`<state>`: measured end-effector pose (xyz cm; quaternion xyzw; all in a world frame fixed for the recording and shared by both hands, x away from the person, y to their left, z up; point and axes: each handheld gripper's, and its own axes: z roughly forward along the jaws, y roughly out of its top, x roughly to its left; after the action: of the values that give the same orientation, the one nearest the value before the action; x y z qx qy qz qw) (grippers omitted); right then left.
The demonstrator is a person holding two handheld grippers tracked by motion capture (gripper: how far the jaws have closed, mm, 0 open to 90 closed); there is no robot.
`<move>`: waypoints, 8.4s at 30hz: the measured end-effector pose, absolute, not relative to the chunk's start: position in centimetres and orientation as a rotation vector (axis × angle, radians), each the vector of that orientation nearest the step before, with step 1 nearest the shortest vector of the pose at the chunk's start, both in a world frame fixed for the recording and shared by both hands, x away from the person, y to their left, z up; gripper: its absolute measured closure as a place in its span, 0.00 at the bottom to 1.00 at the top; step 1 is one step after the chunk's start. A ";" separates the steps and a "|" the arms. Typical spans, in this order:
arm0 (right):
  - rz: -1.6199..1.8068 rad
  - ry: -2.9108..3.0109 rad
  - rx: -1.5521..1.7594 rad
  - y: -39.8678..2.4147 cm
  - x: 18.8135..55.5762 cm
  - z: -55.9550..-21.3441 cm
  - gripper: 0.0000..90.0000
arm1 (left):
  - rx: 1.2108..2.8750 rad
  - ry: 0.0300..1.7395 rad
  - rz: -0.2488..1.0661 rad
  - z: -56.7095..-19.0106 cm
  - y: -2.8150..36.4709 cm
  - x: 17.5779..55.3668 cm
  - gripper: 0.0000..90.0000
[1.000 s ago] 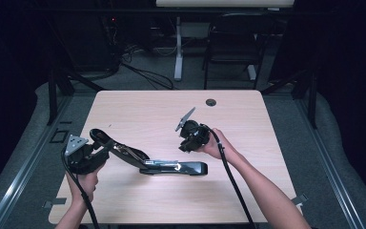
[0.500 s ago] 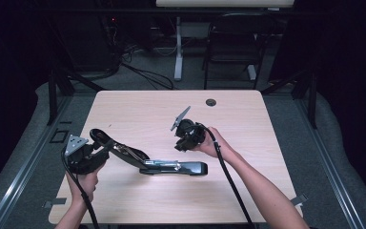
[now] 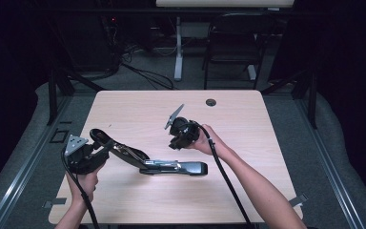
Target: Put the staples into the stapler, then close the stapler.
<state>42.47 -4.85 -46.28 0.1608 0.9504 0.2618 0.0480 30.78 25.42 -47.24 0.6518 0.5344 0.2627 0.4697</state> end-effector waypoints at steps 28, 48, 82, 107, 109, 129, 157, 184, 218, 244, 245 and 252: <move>0.800 3.005 0.290 -2.3 42.8 -47.4 0.87 | 1.590 1.314 0.646 -47.3 25.4 30.8 0.65; 0.730 3.091 0.192 -1.9 42.3 -49.5 0.87 | 1.590 1.312 0.642 -47.2 25.4 30.9 0.65; 0.690 3.101 0.162 -2.0 41.9 -50.8 0.87 | 1.589 1.306 0.643 -47.2 25.4 31.0 0.65; 0.695 3.093 0.163 -2.6 41.8 -51.0 0.87 | 1.595 1.303 0.646 -47.2 25.3 31.0 0.65; 0.698 3.092 0.164 -2.7 41.8 -51.0 0.87 | 1.595 1.303 0.646 -47.2 25.3 31.0 0.65; 0.703 3.087 0.178 -3.0 41.7 -51.0 0.82 | 1.594 1.306 0.647 -47.1 25.3 31.1 0.66; 0.741 2.873 0.436 -9.9 37.8 -48.4 0.84 | 1.589 1.300 0.658 -47.1 25.0 31.1 0.66; 0.669 2.860 0.555 -10.7 37.1 -52.6 1.00 | 1.582 1.298 0.659 -47.2 25.1 31.6 0.66; 0.627 2.898 0.611 -10.6 37.3 -53.9 1.00 | 1.590 1.211 0.676 -46.5 23.6 31.4 0.69; 0.665 2.922 0.638 -11.0 37.8 -54.0 1.00 | 1.615 1.120 0.667 -45.8 21.2 31.2 0.70; 0.664 2.923 0.638 -11.0 37.8 -54.0 1.00 | 1.615 1.115 0.668 -45.8 21.1 31.2 0.70; 0.662 2.923 0.643 -11.0 37.8 -54.0 1.00 | 1.632 1.106 0.673 -45.6 20.6 31.2 0.70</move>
<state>37.82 -10.99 -53.99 0.2097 0.9529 0.2158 0.0382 31.16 20.61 -45.60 0.6761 0.4583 0.2790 0.5049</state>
